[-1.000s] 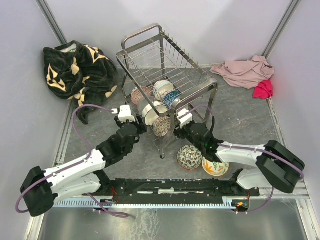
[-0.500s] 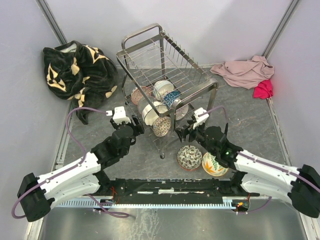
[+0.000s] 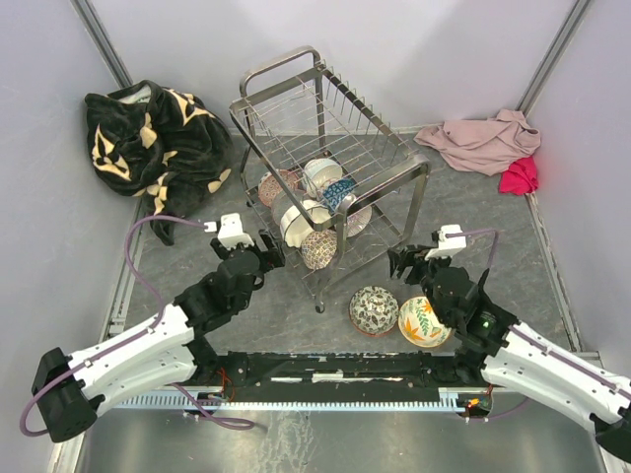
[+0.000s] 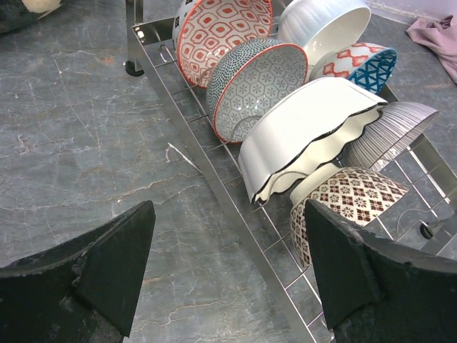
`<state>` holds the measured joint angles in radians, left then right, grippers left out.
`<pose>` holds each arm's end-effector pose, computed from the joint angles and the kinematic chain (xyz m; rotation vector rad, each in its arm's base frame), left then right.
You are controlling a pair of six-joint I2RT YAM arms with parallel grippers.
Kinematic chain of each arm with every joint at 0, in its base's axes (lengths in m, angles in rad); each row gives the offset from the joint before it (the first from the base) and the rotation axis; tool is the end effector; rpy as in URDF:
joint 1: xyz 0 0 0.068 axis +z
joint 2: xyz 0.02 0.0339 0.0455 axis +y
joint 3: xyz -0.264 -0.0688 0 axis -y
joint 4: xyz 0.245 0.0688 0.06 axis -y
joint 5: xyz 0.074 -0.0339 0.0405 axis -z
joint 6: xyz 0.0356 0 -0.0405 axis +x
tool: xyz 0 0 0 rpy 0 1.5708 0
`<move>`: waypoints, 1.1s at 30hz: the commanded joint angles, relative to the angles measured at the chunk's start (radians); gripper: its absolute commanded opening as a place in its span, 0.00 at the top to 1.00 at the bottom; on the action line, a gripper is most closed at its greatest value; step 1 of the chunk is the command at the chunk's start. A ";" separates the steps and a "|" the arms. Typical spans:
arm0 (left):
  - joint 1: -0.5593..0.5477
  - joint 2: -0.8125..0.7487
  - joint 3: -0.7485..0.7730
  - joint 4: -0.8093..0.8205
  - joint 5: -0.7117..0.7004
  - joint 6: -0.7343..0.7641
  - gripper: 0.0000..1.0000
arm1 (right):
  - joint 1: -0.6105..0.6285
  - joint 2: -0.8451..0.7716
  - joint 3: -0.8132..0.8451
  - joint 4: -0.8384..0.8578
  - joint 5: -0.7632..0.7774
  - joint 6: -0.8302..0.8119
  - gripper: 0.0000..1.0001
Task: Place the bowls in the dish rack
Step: Adjust the dish rack at the center of the board.
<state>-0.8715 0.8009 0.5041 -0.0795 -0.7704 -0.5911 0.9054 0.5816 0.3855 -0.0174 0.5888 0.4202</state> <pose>0.1353 -0.1223 0.2522 -0.2373 1.8309 -0.2713 0.1098 0.1079 0.2477 -0.0049 1.7687 0.4419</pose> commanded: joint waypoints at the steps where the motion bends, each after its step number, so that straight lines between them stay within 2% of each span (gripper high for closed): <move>1: 0.005 -0.037 -0.007 -0.010 0.004 -0.047 0.09 | -0.059 0.010 -0.002 0.034 0.163 0.035 0.21; 6: 0.005 -0.064 -0.025 0.006 0.029 -0.061 0.09 | -0.292 0.060 -0.015 0.209 -0.067 0.008 0.21; 11: 0.005 -0.043 -0.031 0.025 0.037 -0.065 0.09 | -0.441 0.145 -0.025 0.440 -0.276 -0.014 0.21; 16: 0.005 -0.019 -0.035 0.033 0.043 -0.067 0.09 | -0.541 0.301 0.041 0.563 -0.496 0.012 0.24; 21: 0.005 -0.009 -0.035 0.038 0.039 -0.061 0.09 | -0.565 0.389 0.070 0.640 -0.557 0.032 0.28; 27: 0.007 0.000 -0.047 0.062 0.040 -0.059 0.09 | -0.574 0.458 0.075 0.675 -0.590 0.036 0.55; 31: 0.006 0.023 -0.066 0.085 0.051 -0.067 0.09 | -0.574 0.436 0.038 0.667 -0.586 0.046 0.87; 32: 0.006 0.032 -0.069 0.088 0.052 -0.072 0.09 | -0.574 0.423 0.028 0.655 -0.583 0.050 0.94; 33: 0.006 0.040 -0.074 0.092 0.053 -0.077 0.09 | -0.573 0.405 0.014 0.641 -0.574 0.055 0.97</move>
<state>-0.8700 0.8165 0.4446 -0.0517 -0.7216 -0.6182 0.3374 1.0317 0.4225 0.5934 -0.0044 0.2054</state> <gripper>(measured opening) 0.913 0.208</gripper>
